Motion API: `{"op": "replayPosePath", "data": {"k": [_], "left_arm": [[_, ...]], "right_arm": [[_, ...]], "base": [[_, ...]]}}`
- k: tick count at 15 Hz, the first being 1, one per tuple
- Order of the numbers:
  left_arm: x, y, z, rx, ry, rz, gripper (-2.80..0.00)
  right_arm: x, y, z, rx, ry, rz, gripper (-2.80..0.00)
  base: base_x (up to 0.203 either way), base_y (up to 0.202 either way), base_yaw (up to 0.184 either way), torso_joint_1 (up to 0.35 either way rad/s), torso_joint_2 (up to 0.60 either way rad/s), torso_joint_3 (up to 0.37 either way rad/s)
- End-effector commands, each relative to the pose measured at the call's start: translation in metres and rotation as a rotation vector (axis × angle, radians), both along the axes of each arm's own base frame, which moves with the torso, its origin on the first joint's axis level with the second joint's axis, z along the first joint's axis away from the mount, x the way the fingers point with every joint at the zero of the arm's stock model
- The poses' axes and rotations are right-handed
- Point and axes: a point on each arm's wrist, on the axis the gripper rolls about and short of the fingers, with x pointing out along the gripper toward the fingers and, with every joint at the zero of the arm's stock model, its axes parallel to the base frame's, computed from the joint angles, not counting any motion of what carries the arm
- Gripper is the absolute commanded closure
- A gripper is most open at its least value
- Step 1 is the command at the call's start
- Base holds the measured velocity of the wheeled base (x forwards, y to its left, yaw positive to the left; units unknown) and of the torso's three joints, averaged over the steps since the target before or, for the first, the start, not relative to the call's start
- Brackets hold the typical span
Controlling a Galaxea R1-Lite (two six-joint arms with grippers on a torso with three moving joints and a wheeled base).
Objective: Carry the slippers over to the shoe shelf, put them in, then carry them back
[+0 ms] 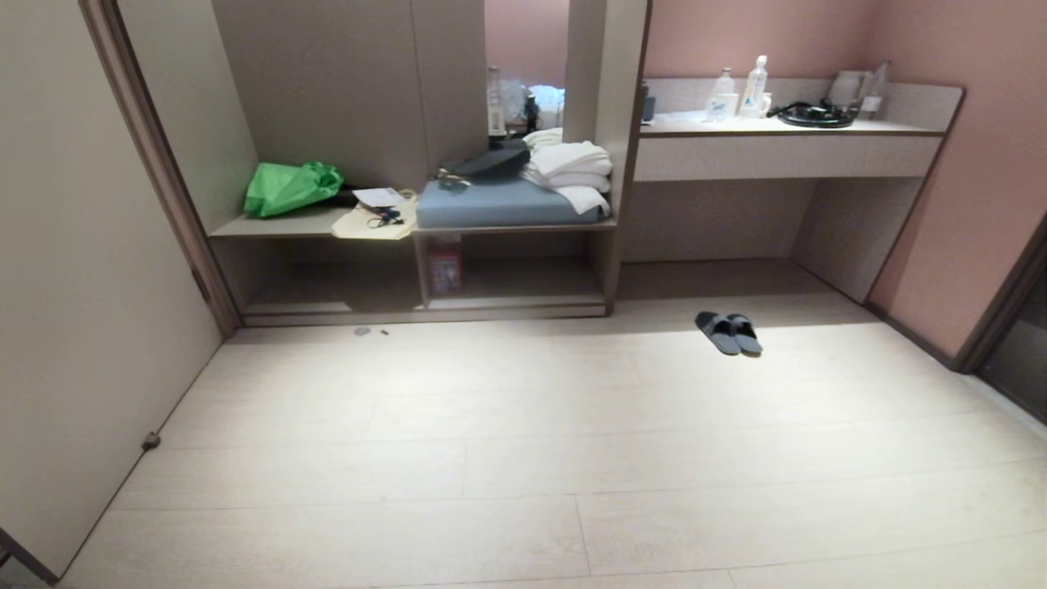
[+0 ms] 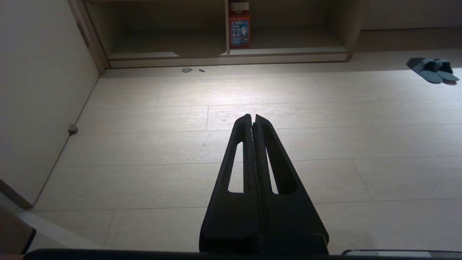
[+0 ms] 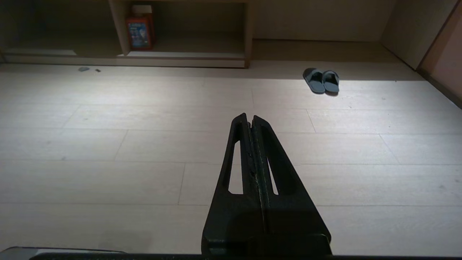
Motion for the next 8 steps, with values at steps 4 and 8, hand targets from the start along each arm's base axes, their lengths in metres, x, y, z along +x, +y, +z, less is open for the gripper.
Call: {"op": "replayPosePath", "data": {"k": [4,8], "left_arm": [[0.0000,0.0000,0.0000,-0.001,0.000,0.000,0.00],[0.0000,0.0000,0.0000,-0.001,0.000,0.001,0.00]], "right_arm": [[0.0000,0.0000,0.0001,0.003,-0.001,0.000,0.00],[0.0000,-0.0001,-0.0002,0.049,0.002,-0.004,0.00]], "base": [[0.000,0.000,0.000,0.000,0.00,0.000],[0.000,0.000,0.000,0.000,0.00,0.000]]}}
